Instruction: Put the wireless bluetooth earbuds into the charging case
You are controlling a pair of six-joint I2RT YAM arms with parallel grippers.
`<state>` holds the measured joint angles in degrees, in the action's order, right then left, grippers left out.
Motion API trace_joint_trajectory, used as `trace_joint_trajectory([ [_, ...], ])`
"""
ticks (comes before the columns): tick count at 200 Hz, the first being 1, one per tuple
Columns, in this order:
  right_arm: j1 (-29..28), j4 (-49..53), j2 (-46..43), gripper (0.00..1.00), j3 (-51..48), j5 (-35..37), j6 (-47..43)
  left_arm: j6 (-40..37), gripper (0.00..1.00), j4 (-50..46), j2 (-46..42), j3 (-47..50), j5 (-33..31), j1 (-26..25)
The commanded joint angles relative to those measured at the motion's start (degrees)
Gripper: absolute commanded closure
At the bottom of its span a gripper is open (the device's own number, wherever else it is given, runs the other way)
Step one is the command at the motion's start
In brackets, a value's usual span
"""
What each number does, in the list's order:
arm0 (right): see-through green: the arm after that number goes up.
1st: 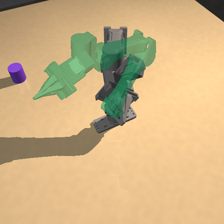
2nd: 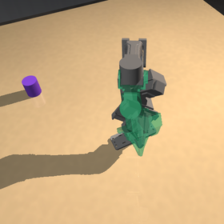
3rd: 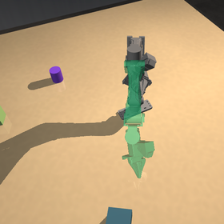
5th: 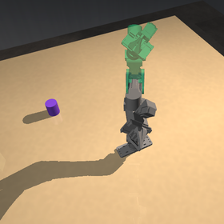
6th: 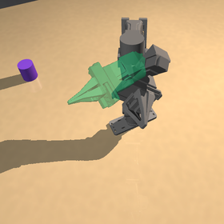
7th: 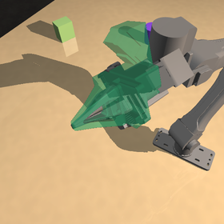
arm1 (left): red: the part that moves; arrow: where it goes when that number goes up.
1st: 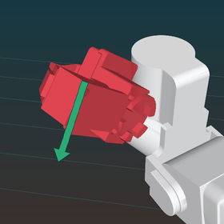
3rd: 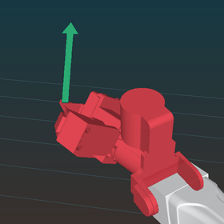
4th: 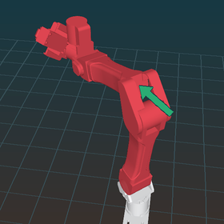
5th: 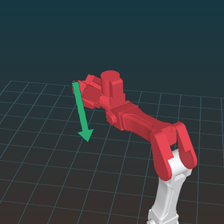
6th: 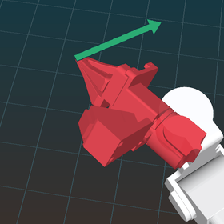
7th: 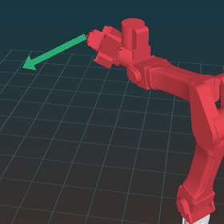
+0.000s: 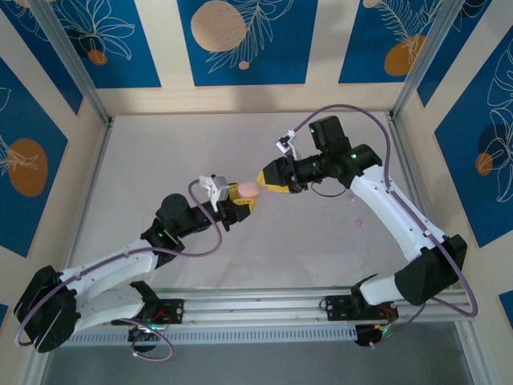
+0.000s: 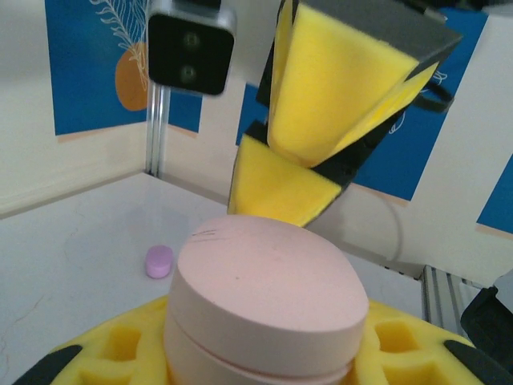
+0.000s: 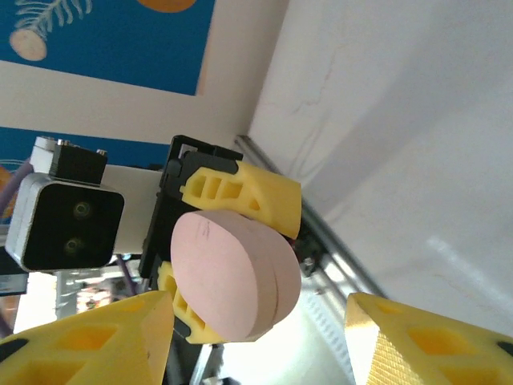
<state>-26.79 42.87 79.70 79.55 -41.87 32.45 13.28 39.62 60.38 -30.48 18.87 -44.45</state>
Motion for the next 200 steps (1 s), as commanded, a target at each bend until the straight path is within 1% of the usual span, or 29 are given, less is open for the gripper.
trace_joint_trajectory([
  [1, -0.3, -4.8, 0.2, 0.39, -2.2, -9.1, 4.3, -1.3, 0.74, 4.3, -0.5, -0.3, 0.4, -0.5],
  [18, -0.9, -5.1, 1.5, 0.39, -3.1, -11.0, 4.7, -1.3, 0.74, 5.4, 0.2, -0.6, 1.4, -0.6],
  [39, -2.3, -8.5, 3.2, 0.4, -4.2, -14.8, 6.5, -0.9, 0.74, 6.7, 1.2, -1.1, 2.0, -0.5],
  [58, -3.6, -11.4, 4.4, 0.45, -4.7, -17.0, 8.0, -0.7, 0.74, 7.5, 1.9, -1.2, 2.1, -0.5],
  [66, -3.7, -12.7, 4.6, 0.5, -4.9, -17.6, 8.7, -0.6, 0.74, 7.6, 2.1, -1.3, 2.3, -0.6],
  [72, -3.7, -13.7, 4.6, 0.54, -5.3, -17.6, 9.4, -0.6, 0.74, 7.6, 2.2, -1.3, 2.5, -0.6],
  [88, -3.2, -16.0, 4.5, 0.58, -6.2, -17.5, 11.2, -0.6, 0.73, 7.3, 2.3, -1.3, 2.6, -0.6],
  [117, -1.9, -16.2, 4.0, 0.66, -6.9, -16.8, 11.8, -0.7, 0.71, 6.6, 2.2, -1.1, 1.9, -0.6],
  [139, -1.3, -16.6, 3.4, 0.7, -7.3, -16.2, 12.1, -1.4, 0.69, 4.6, 2.1, -1.4, 1.5, -0.6],
  [157, -0.7, -18.1, 2.8, 0.73, -7.8, -15.7, 13.3, -1.6, 0.63, 3.4, 2.2, -1.4, 1.2, -0.6],
  [192, 0.1, -20.5, 2.0, 0.75, -9.0, -14.8, 15.3, -2.3, 0.58, 1.1, 2.3, -1.5, 1.2, -0.6],
  [200, 0.3, -20.7, 2.0, 0.75, -9.2, -14.8, 15.5, -2.4, 0.54, 0.8, 2.3, -1.5, 1.1, -0.6],
])
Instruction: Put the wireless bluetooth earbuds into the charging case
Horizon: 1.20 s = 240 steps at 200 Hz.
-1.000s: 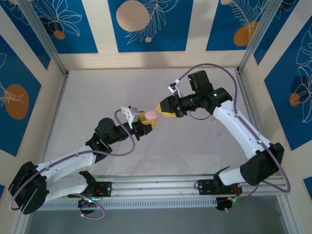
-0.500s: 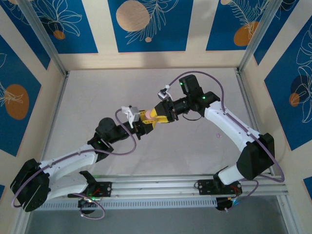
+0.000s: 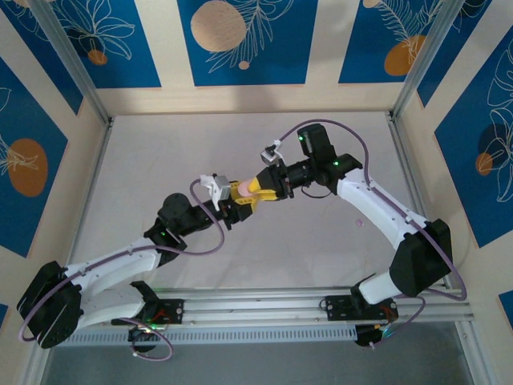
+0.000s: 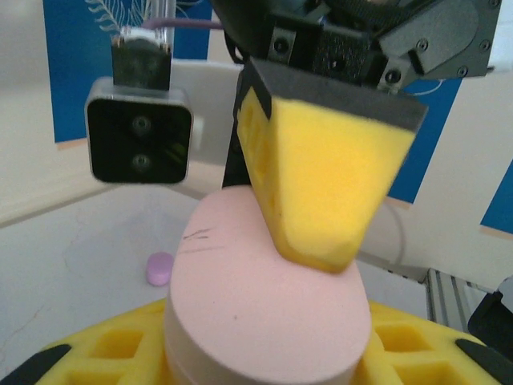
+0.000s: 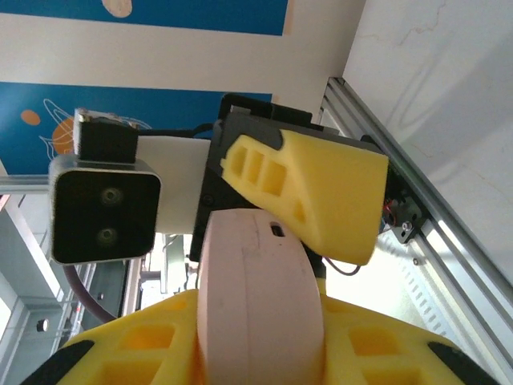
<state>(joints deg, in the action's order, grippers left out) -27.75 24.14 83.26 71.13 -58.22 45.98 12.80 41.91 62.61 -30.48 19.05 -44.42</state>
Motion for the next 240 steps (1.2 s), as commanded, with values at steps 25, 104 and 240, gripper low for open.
trace_joint_trajectory([
  [25, 1.9, -2.7, -1.5, 0.75, -1.4, 2.2, 2.5, -2.5, 0.49, -2.8, -0.4, -1.5, 0.3, -0.7],
  [104, 7.0, 0.7, 2.3, 0.76, -6.4, 17.2, -1.4, -4.4, 0.36, -12.1, -9.6, 0.9, -13.5, -0.6],
  [240, 2.4, -6.1, 33.6, 0.72, 2.0, 23.3, 1.8, -3.1, 0.3, -24.8, -19.2, 0.2, -19.7, -0.6],
])
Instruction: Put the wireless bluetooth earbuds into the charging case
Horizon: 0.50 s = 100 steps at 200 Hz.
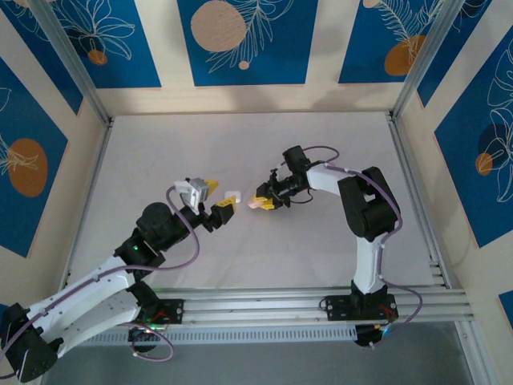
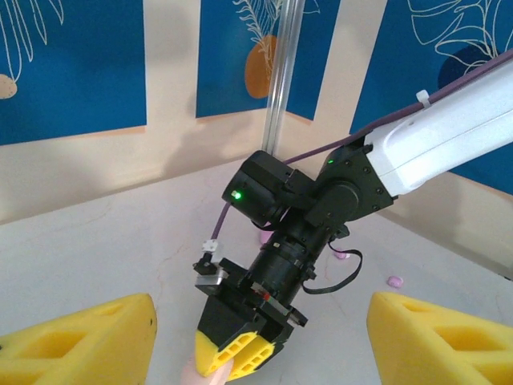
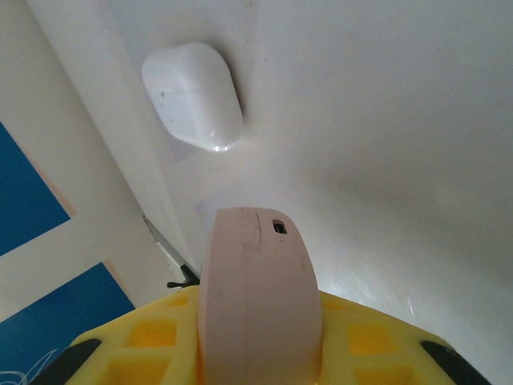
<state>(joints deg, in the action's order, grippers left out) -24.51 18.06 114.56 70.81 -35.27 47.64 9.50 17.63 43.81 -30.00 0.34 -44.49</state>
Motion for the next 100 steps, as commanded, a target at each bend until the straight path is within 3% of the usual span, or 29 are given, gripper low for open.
trace_joint_trajectory([
  [1, -0.9, 0.0, 2.4, 0.72, 2.4, 0.4, 0.2, 0.2, 0.31, -0.5, -0.4, -0.2, -1.0, -0.5],
  [29, -1.2, 1.3, 4.3, 0.69, 3.0, 1.3, -0.4, 0.3, 0.3, -0.5, -0.4, 0.0, -1.1, -0.5],
  [100, 0.1, 9.9, -2.3, 0.43, 1.5, 11.2, -4.4, 0.3, 0.29, 0.0, 0.6, -0.1, -0.9, -0.5],
])
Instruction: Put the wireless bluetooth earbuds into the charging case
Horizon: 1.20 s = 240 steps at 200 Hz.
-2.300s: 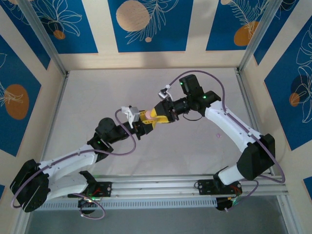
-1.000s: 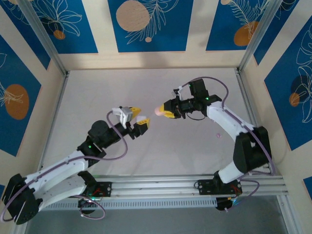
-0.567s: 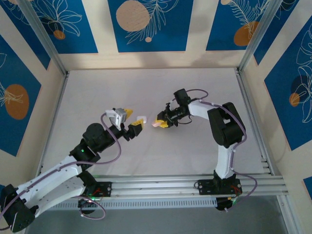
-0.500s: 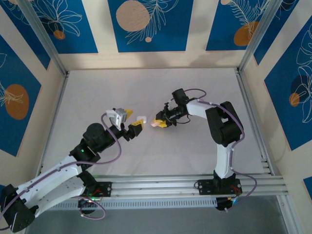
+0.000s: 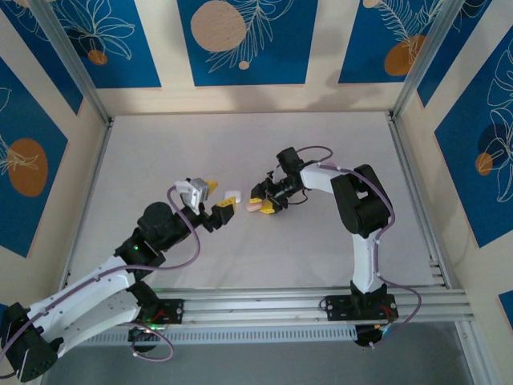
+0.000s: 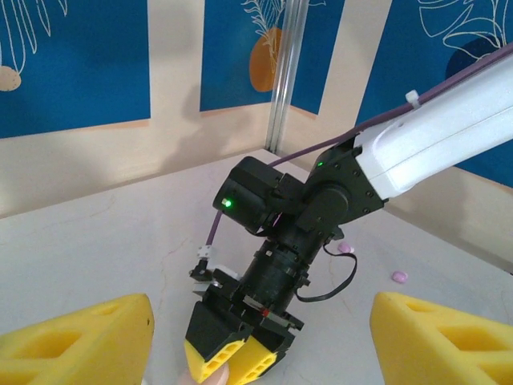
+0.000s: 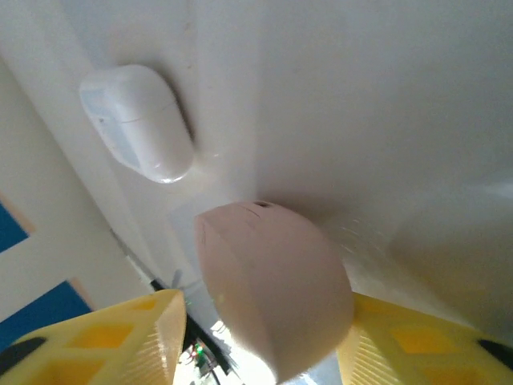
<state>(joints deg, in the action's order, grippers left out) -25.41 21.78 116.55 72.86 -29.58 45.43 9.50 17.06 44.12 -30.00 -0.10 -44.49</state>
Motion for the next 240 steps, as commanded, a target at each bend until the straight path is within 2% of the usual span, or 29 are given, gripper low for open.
trace_joint_trajectory([
  [1, 1.1, 6.2, -4.4, 0.43, -0.6, 5.8, -2.3, 0.3, 0.29, 0.6, 0.3, -0.1, -0.4, -0.5],
  [39, 4.7, 12.1, -11.1, 0.39, -0.5, 15.0, -6.5, 0.3, 0.28, 0.6, 0.4, -0.1, -0.3, -0.5],
  [72, 13.9, 14.0, -15.8, 0.39, 0.4, 28.9, -9.5, 0.3, 0.27, 0.1, 0.1, 0.0, -0.2, -0.5],
  [100, 23.3, 15.9, -11.4, 0.39, 7.2, 28.1, -11.5, 0.3, 0.26, 0.2, 0.3, 0.0, 0.1, -0.4],
  [128, 28.1, 19.9, -2.3, 0.4, 18.4, 29.7, -14.1, 0.3, 0.26, 0.1, 0.6, -0.3, 0.4, -0.5],
  [157, 28.9, 26.9, 9.1, 0.45, 32.1, 29.3, -17.3, 0.4, 0.26, -0.3, 0.6, -0.7, 0.7, -0.4],
  [189, 28.6, 35.5, 18.4, 0.48, 44.2, 33.8, -19.3, 0.1, 0.26, -0.9, 0.2, -0.7, 0.2, -0.4],
  [240, 27.0, 38.1, 17.9, 0.55, 42.5, 36.5, -20.9, -0.1, 0.25, -0.6, 0.5, -0.8, 0.2, -0.4],
])
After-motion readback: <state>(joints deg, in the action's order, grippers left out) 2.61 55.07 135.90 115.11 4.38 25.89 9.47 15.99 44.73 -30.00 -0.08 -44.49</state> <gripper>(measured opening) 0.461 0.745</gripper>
